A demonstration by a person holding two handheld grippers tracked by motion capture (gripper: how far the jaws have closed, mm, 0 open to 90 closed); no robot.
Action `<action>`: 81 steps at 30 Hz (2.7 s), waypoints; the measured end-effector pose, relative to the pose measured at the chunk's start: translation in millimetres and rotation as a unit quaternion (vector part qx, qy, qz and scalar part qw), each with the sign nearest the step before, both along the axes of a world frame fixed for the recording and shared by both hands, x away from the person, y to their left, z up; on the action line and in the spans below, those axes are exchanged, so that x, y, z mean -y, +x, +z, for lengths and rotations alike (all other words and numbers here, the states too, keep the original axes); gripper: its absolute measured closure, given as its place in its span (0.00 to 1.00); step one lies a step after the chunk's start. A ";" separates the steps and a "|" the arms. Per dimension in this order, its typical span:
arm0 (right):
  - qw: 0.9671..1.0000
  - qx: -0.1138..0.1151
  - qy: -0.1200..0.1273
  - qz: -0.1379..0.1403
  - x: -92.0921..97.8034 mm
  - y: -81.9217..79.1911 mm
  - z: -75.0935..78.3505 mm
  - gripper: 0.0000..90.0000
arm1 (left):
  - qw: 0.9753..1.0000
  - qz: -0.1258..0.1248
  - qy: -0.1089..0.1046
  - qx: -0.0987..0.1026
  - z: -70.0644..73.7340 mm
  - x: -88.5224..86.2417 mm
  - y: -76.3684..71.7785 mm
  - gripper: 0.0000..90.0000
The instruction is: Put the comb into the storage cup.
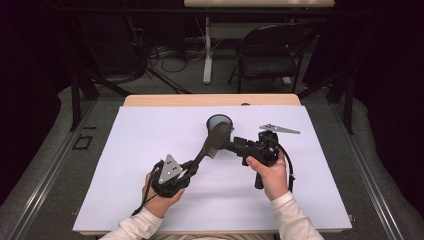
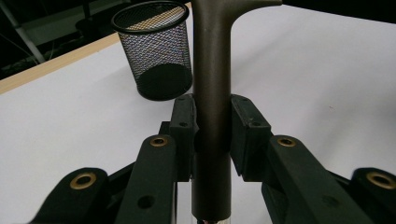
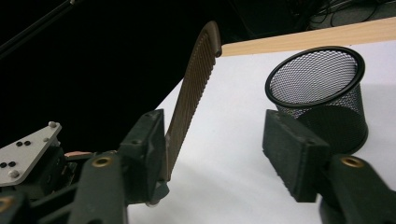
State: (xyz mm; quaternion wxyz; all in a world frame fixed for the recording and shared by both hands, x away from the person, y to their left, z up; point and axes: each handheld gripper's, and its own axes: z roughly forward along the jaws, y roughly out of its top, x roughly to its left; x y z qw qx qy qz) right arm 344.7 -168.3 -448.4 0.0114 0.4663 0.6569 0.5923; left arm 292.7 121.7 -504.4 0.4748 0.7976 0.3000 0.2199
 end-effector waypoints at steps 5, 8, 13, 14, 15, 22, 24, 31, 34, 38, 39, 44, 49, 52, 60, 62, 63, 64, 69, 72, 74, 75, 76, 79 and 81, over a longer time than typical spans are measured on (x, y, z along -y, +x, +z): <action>1.000 -0.003 0.003 0.002 0.1 0.4 -0.5 0.48 | 1.000 -0.003 0.003 -0.002 -0.9 1.9 -0.7 0.81; 1.000 -0.005 0.008 0.004 0.4 0.8 -1.2 0.50 | 1.000 -0.004 0.005 -0.002 -1.2 3.0 -1.6 0.81; 1.000 -0.011 0.012 0.000 3.0 1.9 -2.1 0.54 | 1.000 -0.012 0.013 -0.003 -2.5 6.1 -3.3 0.81; 1.000 -0.010 0.013 0.000 3.7 2.1 -2.3 0.55 | 1.000 -0.013 0.014 -0.002 -2.8 6.8 -3.6 0.81; 1.000 -0.011 0.013 -0.002 4.2 2.3 -2.4 0.55 | 1.000 -0.013 0.014 -0.002 -2.8 6.8 -3.6 0.81; 1.000 -0.019 0.021 -0.004 6.5 4.1 -4.8 0.60 | 1.000 -0.021 0.020 -0.003 -4.7 10.9 -6.1 0.81; 0.999 -0.025 0.026 -0.003 6.7 4.7 -5.8 0.62 | 0.999 -0.025 0.021 -0.002 -5.1 12.0 -6.9 0.81; 0.999 -0.032 0.038 0.004 8.3 5.6 -6.6 0.68 | 0.999 -0.030 0.025 -0.002 -6.1 14.8 -8.5 0.81; 0.998 -0.037 0.040 0.006 7.9 5.4 -6.9 0.71 | 0.999 -0.031 0.026 -0.002 -6.2 15.4 -8.8 0.81; 0.998 -0.042 0.048 0.011 7.7 6.3 -8.3 0.74 | 0.999 -0.034 0.030 -0.002 -6.7 17.0 -9.8 0.81; 0.998 -0.044 0.048 0.012 7.6 6.3 -8.5 0.75 | 0.999 -0.033 0.030 -0.002 -6.7 17.1 -9.8 0.81; 0.997 -0.048 0.049 0.017 6.9 6.3 -9.0 0.79 | 0.999 -0.033 0.028 -0.002 -6.5 16.9 -9.9 0.81; 0.997 -0.050 0.054 0.011 6.3 6.5 -10.2 0.82 | 0.999 -0.032 0.028 -0.003 -6.7 16.9 -9.7 0.81; 0.997 -0.052 0.056 0.009 6.3 6.3 -10.6 0.82 | 0.999 -0.032 0.027 -0.003 -6.8 16.9 -9.8 0.81; 0.995 -0.066 0.068 0.009 8.1 8.1 -13.0 0.85 | 0.999 -0.032 0.027 -0.003 -7.0 17.0 -9.5 0.81; 0.995 -0.067 0.067 0.008 7.9 8.1 -13.1 0.86 | 0.999 -0.033 0.027 -0.004 -7.0 17.1 -9.7 0.81; 0.995 -0.067 0.069 0.007 7.5 7.9 -13.3 0.86 | 0.999 -0.034 0.026 -0.004 -6.8 17.0 -9.7 0.81; 0.995 -0.067 0.069 0.007 7.5 7.9 -13.3 0.86 | 0.999 -0.034 0.026 -0.004 -6.8 17.0 -9.7 0.81; 0.995 -0.070 0.072 0.010 6.0 7.8 -14.2 0.89 | 0.999 -0.032 0.026 -0.005 -6.8 16.7 -9.4 0.81; 0.995 -0.069 0.075 0.008 6.1 7.2 -14.1 0.90 | 0.999 -0.032 0.024 -0.004 -6.3 15.7 -8.8 0.81; 0.995 -0.067 0.077 0.007 5.9 6.7 -13.5 0.91 | 0.999 -0.031 0.024 -0.004 -6.3 15.5 -8.7 0.81; 0.995 -0.067 0.077 0.007 5.9 6.7 -13.5 0.91 | 0.999 -0.032 0.023 -0.004 -6.3 15.5 -8.7 0.81; 0.995 -0.066 0.078 0.007 5.9 6.6 -13.4 0.91 | 0.999 -0.032 0.022 -0.004 -6.3 15.5 -8.6 0.81; 0.994 -0.067 0.082 0.003 6.5 6.7 -14.0 0.91 | 0.999 -0.033 0.024 -0.007 -7.0 16.3 -8.9 0.81; 0.994 -0.068 0.082 0.003 6.5 6.7 -14.2 0.91 | 0.999 -0.033 0.023 -0.006 -6.9 16.4 -9.2 0.81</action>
